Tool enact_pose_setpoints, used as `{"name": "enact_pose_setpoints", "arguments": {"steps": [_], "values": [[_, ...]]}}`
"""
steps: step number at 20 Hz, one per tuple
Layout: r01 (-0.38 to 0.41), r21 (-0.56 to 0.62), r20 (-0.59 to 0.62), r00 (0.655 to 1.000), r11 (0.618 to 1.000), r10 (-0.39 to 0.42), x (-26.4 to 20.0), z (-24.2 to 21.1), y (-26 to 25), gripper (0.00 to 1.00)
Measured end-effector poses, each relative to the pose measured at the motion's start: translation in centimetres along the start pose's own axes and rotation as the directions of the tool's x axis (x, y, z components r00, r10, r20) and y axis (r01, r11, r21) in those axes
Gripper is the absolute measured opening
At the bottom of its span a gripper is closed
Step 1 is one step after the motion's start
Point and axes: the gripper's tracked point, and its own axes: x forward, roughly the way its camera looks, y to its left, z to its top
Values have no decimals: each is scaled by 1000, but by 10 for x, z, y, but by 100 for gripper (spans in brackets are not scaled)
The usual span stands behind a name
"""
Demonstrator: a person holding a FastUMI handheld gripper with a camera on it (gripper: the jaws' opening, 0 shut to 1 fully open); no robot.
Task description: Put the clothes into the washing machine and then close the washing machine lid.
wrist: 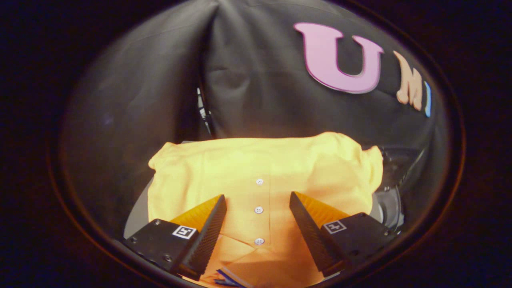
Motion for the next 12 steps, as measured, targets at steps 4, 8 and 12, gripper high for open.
{"name": "enact_pose_setpoints", "arguments": {"steps": [4,8,12], "values": [[-9,37,-23,1000,999,10,-6,-3,-8,79],[-7,70,-11,1000,998,8,-18,-7,-27,15],[1,67,19,1000,998,-2,-33,-19,-58,7]]}}
